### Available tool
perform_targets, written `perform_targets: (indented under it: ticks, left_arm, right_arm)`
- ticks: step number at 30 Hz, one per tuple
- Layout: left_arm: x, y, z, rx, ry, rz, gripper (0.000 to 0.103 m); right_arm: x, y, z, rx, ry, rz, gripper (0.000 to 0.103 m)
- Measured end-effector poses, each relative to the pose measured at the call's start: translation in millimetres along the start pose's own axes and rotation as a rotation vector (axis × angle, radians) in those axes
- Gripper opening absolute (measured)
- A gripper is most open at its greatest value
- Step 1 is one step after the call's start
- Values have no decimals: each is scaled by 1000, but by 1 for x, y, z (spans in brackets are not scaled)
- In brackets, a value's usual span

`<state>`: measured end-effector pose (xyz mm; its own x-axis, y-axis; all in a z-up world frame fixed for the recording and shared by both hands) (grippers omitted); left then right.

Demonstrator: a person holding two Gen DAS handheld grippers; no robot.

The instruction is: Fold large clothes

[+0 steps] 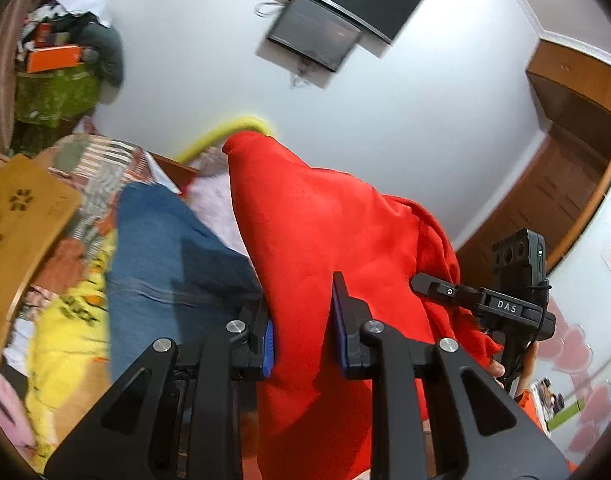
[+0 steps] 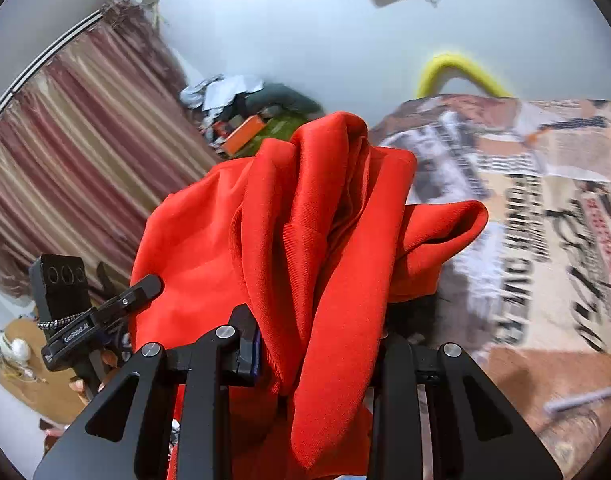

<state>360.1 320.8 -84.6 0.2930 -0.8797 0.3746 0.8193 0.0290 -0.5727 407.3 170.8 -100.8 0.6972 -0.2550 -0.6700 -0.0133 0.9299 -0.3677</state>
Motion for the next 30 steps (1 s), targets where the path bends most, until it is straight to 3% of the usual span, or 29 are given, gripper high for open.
perform_targets:
  ticks: [6,10,13,17,20,24,27,30]
  left_arm:
    - [-70,20,12,-14,-72,78,23]
    - [-121,60,-1,-88,-115,173,25]
    - [-149,76,-14,-118,-166,162,32]
    - [-152,81,-19,-113,-117,192,44]
    - [-143,79,-20,-86,2,295,53]
    - [-136,77,-22,-92,70,380,53]
    - [-131,71,-24,-89,129,459,53]
    - [-121,58,-25,-66,184,515,53]
  right_arm:
    - [8,68,1,-54,1,6,26]
    - [36,117,-19,-155,50,-34,26]
    - [65,137,-35,-203,119,-50,30]
    - [76,126,-37,-167,131,-62,37]
    - [71,104,-33,-152,61,-152,40]
    - [63,74,-26,-129,-84,-330,40]
    - [62,55,-20,-116,-183,-510,40]
    - [46,37,-19,-101,-208,-494,40]
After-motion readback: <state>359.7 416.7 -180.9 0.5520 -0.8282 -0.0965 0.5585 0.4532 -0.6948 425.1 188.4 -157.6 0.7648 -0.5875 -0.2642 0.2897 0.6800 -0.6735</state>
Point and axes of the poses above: each gripper's, at about its wrist camera, not at the fingertips, and y roughly the way its jaws point, x to its right, z to its top, the point moved 9 cm from there along y, roughly the way its jaws point, and after that the axes turned 12 degrees about z, right-handed, at the moved point
